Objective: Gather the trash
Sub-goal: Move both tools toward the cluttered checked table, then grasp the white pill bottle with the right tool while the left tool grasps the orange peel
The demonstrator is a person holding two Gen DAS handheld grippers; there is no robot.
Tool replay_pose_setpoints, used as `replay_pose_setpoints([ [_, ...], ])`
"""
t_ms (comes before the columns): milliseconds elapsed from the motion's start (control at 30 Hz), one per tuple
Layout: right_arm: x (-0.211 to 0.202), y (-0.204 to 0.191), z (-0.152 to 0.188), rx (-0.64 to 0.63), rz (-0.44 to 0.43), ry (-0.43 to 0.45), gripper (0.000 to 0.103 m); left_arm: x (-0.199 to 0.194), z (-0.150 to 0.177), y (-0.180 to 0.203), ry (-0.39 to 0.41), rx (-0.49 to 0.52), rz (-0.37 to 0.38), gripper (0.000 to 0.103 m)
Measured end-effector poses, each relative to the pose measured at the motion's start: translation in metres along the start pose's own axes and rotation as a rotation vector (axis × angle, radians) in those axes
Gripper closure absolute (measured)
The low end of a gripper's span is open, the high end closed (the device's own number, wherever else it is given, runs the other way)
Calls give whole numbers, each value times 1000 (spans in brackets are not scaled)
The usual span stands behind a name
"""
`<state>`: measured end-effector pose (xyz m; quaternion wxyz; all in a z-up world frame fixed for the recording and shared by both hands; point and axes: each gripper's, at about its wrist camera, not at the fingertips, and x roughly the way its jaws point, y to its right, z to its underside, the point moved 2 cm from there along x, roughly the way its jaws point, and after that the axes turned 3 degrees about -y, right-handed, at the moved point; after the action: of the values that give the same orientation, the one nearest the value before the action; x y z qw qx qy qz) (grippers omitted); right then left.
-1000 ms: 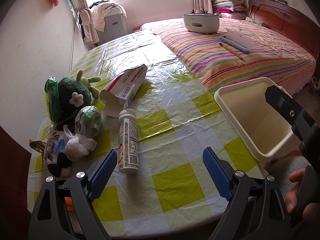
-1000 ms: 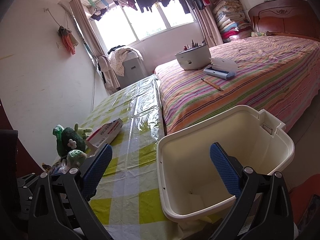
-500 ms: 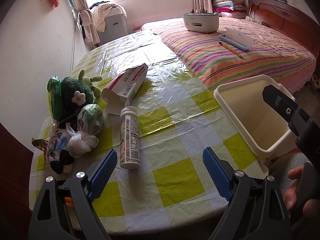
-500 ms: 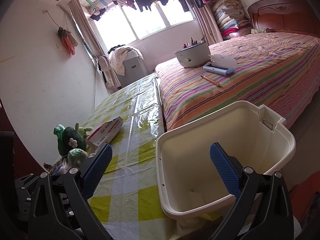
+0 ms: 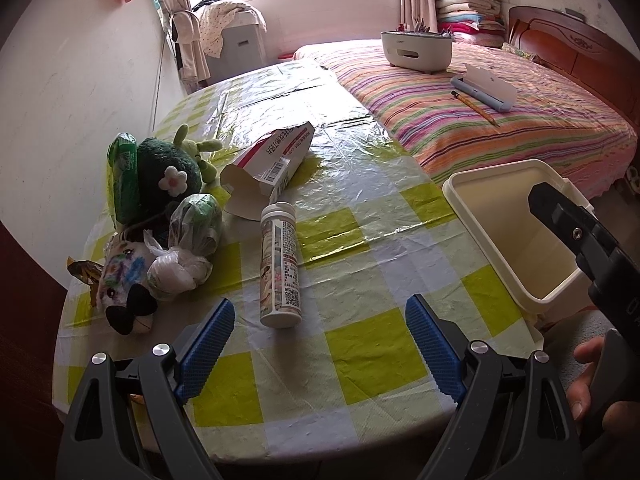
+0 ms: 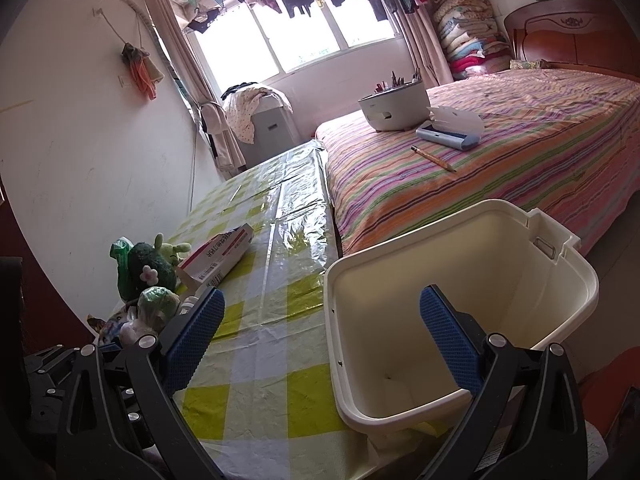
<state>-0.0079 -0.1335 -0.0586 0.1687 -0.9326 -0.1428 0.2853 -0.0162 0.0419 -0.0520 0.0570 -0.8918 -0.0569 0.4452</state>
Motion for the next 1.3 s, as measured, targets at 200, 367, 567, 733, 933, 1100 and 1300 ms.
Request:
replay_pose_setpoints([
  [200,1,-7,2,-20,-1,-14,6,-3,3,-12,10,-29,-2,18],
  [367,0,-14,4,-34,1,-21,6,-7,6,-27,22,-64,-11,18],
  [567,2,-28,8,-71,-22,-35,6,-12,15,-53,33,-123,-39,18],
  [733,9,-52,16,-126,-77,-73,6,-18,25,-87,57,-209,-55,18],
  [933,28,-84,24,-164,-136,-141,6,-15,37,-125,41,-290,-87,18],
  [1100,53,-116,28,-234,-105,-214,6,-14,45,-148,36,-348,-90,18],
  [1300,88,-150,35,-332,-87,-324,7,-11,55,-169,15,-415,-75,18],
])
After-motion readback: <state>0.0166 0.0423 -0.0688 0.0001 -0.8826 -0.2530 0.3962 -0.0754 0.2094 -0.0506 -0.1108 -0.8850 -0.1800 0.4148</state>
